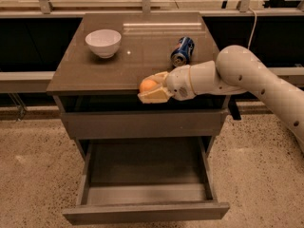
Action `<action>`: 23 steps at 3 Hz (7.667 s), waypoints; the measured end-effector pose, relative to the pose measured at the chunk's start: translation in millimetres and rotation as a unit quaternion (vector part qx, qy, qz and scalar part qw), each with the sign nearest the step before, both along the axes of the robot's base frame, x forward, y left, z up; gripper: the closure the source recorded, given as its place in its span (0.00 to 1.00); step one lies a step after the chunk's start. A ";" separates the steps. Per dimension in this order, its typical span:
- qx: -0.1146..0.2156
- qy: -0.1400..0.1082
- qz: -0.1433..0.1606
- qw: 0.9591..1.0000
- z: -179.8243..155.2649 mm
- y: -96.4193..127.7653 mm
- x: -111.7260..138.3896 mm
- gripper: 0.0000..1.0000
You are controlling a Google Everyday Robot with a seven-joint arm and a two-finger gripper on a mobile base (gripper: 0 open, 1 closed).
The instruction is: Place orange can into middle drawer
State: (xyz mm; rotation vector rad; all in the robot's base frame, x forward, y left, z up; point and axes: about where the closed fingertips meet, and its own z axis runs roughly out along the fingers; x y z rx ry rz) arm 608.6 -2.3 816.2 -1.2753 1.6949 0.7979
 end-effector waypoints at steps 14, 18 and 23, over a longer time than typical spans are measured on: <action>-0.048 -0.020 0.042 0.998 -365.2 -35.3 -103.5 1.00; -0.071 0.020 0.036 0.997 -437.4 -18.0 -77.1 0.74; -0.068 0.022 0.041 0.997 -439.6 -11.4 -80.0 0.00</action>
Offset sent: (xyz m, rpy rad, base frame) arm -0.0897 0.0208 0.0530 -0.3573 -0.4501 0.1719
